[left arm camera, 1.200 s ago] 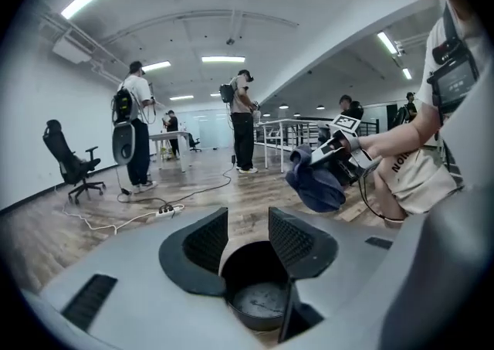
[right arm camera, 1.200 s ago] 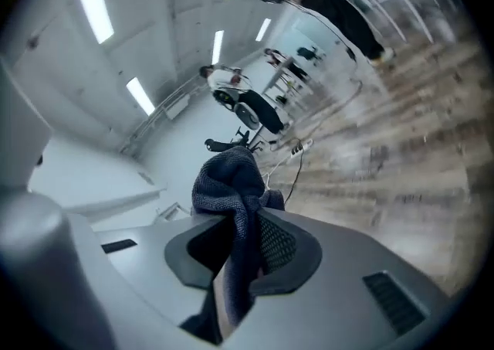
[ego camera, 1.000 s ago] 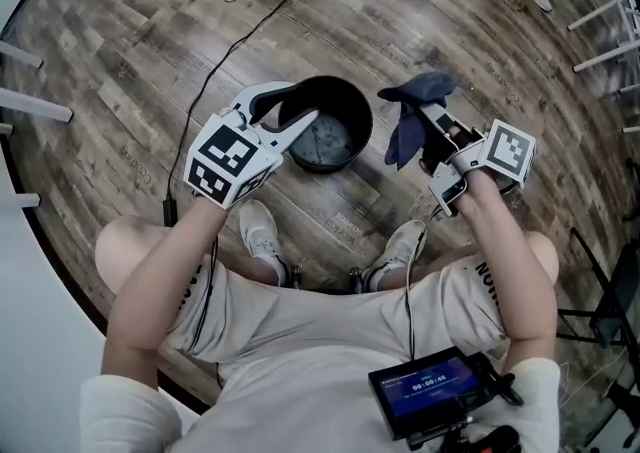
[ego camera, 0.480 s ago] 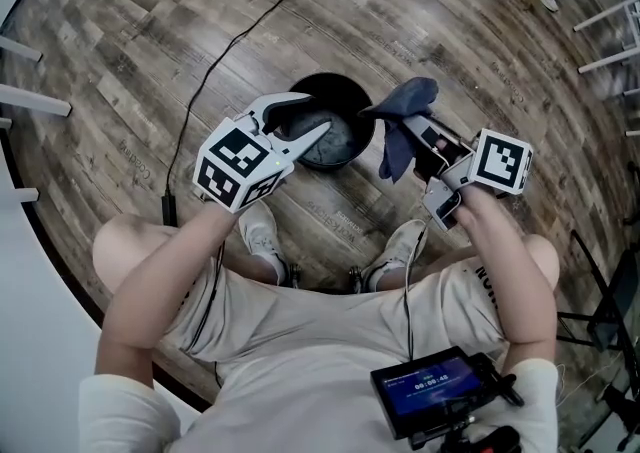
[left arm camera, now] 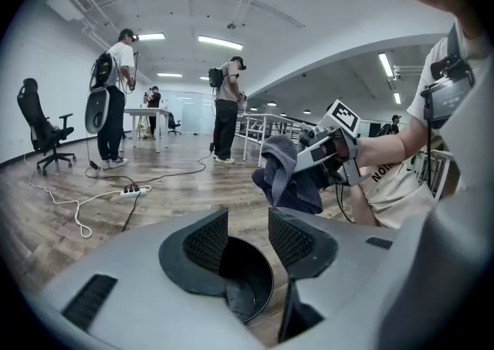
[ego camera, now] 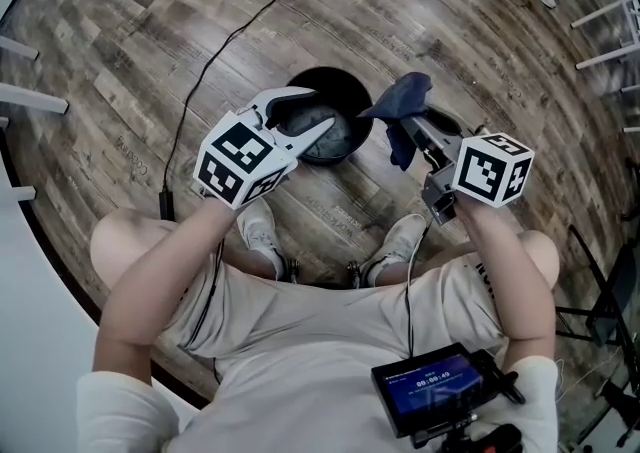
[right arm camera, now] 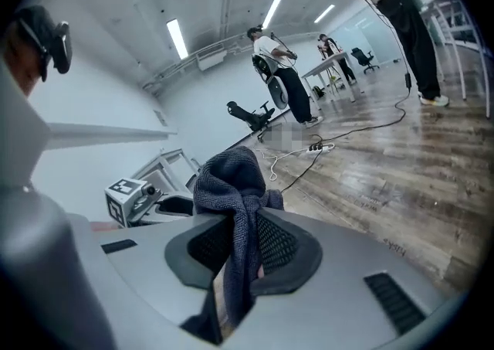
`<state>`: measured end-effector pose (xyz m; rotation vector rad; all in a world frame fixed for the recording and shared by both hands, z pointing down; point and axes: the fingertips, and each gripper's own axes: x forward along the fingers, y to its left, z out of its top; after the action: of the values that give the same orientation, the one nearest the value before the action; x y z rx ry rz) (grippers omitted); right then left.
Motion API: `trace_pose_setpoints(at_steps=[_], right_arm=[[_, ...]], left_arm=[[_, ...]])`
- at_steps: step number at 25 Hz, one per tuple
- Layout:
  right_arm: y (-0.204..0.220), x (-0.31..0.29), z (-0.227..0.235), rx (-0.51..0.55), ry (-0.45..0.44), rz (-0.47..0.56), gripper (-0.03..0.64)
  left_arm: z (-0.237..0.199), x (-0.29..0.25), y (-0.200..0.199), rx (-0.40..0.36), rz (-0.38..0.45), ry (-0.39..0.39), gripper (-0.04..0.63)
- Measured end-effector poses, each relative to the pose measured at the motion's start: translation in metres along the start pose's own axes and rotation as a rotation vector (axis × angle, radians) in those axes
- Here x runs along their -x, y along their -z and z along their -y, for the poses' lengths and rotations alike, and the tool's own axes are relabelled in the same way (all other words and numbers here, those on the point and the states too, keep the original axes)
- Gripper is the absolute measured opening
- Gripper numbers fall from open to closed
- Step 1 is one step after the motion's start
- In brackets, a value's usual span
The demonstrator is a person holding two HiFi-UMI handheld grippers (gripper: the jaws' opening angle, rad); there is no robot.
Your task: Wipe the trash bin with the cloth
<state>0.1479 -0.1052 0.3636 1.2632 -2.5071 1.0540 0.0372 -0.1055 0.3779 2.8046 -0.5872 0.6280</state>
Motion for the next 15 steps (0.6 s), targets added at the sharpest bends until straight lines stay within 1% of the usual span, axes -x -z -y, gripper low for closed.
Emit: trace_pose_setpoints(at_steps=[8,10,15], right_arm=[[0.0061,-0.0041,-0.0093,0.277,0.049,-0.035,0.06],[0.0058,-0.0039,-0.0089,0.304,0.053,-0.036,0.061],[0.0052,-0.0034,-0.0055,0.3,0.058,-0.034,0.06]], left_arm=[[0.0007,0.0004,0.0021,0.008,-0.004,0.004,0.175],[0.0034,-0.0018,0.0024,0.01,-0.01,0.013,0.176],[0.008,-0.0045,0.0006,-0.007,-0.014,0.023,0.176]])
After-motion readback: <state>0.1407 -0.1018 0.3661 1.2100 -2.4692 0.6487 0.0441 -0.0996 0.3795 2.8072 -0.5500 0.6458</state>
